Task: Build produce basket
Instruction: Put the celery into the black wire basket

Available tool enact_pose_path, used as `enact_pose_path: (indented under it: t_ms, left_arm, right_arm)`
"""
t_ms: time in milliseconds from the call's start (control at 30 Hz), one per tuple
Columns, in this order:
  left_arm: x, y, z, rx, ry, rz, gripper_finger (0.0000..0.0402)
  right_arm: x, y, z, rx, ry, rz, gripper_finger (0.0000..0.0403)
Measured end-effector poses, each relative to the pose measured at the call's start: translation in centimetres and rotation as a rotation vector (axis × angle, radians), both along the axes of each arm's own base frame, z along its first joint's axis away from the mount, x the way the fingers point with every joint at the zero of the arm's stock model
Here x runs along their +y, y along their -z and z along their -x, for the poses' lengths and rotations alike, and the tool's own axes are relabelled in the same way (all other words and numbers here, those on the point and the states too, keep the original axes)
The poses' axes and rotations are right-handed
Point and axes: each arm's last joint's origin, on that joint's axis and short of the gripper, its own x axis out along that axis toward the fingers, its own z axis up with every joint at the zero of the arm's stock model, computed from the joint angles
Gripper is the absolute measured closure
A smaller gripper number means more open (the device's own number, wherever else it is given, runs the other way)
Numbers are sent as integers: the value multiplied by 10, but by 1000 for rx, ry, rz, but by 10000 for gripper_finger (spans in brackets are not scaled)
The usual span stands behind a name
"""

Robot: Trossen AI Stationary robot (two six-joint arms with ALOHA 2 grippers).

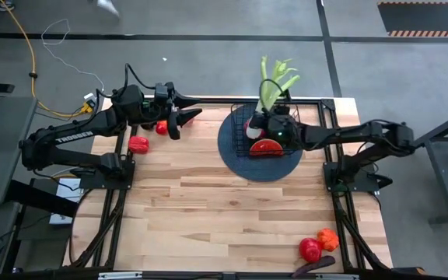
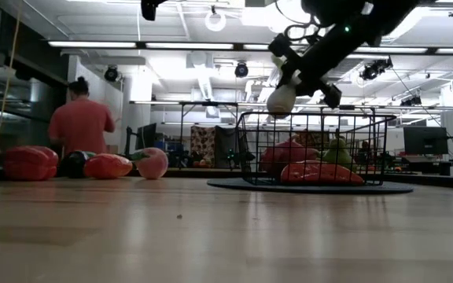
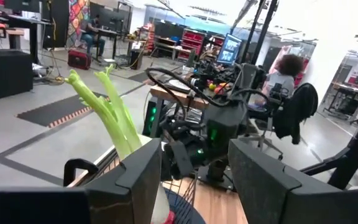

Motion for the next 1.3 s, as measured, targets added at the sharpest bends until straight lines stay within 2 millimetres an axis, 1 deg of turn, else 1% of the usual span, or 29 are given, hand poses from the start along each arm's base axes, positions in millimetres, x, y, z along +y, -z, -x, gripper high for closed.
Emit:
enact_pose_path:
  t_ms: [133,300,467,633,700,767,900,967,1033,1133,1200,1300]
  left_arm:
    - [0,0,0,15,-1,-32,225]
    - [0,0,0,17,-5,-37,225]
    - [0,0,0,20,-8,-48,225]
    - [0,0,0,23,-8,-55,225]
    - [0,0,0,23,-8,-54,225]
    - [0,0,0,22,-8,-54,225]
    - [0,0,0,22,-8,-54,225]
    - [0,0,0,22,-8,-54,225]
    - [0,0,0,21,-8,-51,225]
    - [0,0,0,19,-18,-44,225]
    - [1,0,0,19,-20,-44,225]
    - [1,0,0,16,-24,-35,225]
  right_arm:
    - [9,-3,-6,58,77,-54,325]
    - [13,4,-11,1,205,-128,325]
    - [12,7,-14,-17,216,-139,323]
    - [11,6,-13,-85,268,-161,321]
    - [11,7,-13,-71,254,-172,321]
    - [11,7,-13,-13,218,-145,321]
    - [9,4,-12,160,84,-56,320]
    - [6,-2,-9,259,-32,-12,320]
    - [1,-12,-4,329,-160,51,320]
    - [-6,-31,5,389,-389,173,320]
    - [-11,-40,12,427,-571,259,320]
    - [-15,-42,25,504,-824,327,320]
